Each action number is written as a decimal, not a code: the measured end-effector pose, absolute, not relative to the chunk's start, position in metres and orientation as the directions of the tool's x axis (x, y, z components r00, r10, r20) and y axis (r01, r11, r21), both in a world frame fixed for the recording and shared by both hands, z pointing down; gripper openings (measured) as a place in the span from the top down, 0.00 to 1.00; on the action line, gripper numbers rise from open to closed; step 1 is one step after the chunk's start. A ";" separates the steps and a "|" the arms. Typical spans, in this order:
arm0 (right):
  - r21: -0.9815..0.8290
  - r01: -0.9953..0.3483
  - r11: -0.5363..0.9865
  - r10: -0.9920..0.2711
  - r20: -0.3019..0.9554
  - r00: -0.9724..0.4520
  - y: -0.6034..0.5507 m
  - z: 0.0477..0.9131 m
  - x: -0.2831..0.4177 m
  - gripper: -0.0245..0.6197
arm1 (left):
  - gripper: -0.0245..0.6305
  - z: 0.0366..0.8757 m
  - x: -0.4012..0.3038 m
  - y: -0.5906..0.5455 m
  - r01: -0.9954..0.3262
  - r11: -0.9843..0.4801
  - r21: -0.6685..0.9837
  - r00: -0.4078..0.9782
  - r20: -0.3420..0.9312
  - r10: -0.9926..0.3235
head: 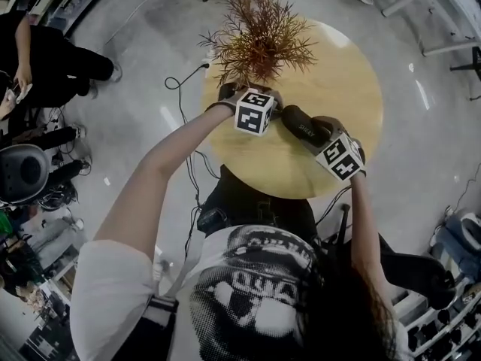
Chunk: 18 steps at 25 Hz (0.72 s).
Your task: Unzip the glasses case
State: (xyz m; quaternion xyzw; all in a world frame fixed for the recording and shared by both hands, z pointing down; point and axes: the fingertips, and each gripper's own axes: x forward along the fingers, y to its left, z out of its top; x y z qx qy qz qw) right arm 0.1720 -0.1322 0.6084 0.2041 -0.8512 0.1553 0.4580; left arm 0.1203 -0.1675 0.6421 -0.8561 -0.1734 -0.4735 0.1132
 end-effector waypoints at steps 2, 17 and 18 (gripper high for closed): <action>-0.107 -0.534 0.839 -0.221 0.829 -0.514 -0.134 0.608 0.173 0.55 | 0.92 0.641 0.119 -0.165 0.360 -0.932 -0.032 0.516 0.840 0.170; -0.226 -0.751 0.621 -0.285 0.827 -0.485 -0.139 0.609 0.169 0.56 | 0.94 0.632 0.120 -0.132 0.029 -0.999 0.036 0.643 0.765 0.046; -0.255 -0.771 0.584 -0.292 0.820 -0.493 -0.140 0.609 0.168 0.56 | 0.94 0.631 0.122 -0.128 0.019 -0.999 0.051 0.654 0.755 0.051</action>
